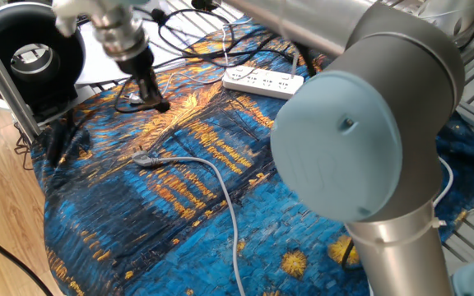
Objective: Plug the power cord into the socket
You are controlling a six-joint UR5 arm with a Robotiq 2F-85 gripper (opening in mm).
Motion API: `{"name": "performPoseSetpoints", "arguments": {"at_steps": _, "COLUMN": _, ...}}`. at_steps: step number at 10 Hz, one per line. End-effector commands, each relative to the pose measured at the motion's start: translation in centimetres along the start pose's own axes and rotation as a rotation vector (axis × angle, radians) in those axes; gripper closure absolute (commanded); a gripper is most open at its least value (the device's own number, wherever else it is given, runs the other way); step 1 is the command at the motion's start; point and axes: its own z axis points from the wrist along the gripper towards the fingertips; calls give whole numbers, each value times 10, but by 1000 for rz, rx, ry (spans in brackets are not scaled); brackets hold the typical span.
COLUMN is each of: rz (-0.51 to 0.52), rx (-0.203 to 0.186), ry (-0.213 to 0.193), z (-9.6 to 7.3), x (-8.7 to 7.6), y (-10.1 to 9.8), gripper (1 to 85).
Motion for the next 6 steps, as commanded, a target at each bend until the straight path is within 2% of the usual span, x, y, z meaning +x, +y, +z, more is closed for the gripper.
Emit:
{"name": "performPoseSetpoints", "arguments": {"at_steps": 1, "rz": -164, "rx": -44, "ry": -35, "z": -15, "x": 30, "y": 3, "gripper": 843}}
{"name": "performPoseSetpoints", "arguments": {"at_steps": 3, "rz": -207, "rx": -19, "ry": -49, "z": -13, "x": 42, "y": -3, "gripper": 843}}
{"name": "performPoseSetpoints", "arguments": {"at_steps": 5, "rz": -287, "rx": 80, "ry": -76, "z": -8, "x": 51, "y": -23, "gripper": 843}}
{"name": "performPoseSetpoints", "arguments": {"at_steps": 6, "rz": -360, "rx": 68, "ry": -79, "z": -6, "x": 56, "y": -22, "gripper": 843}}
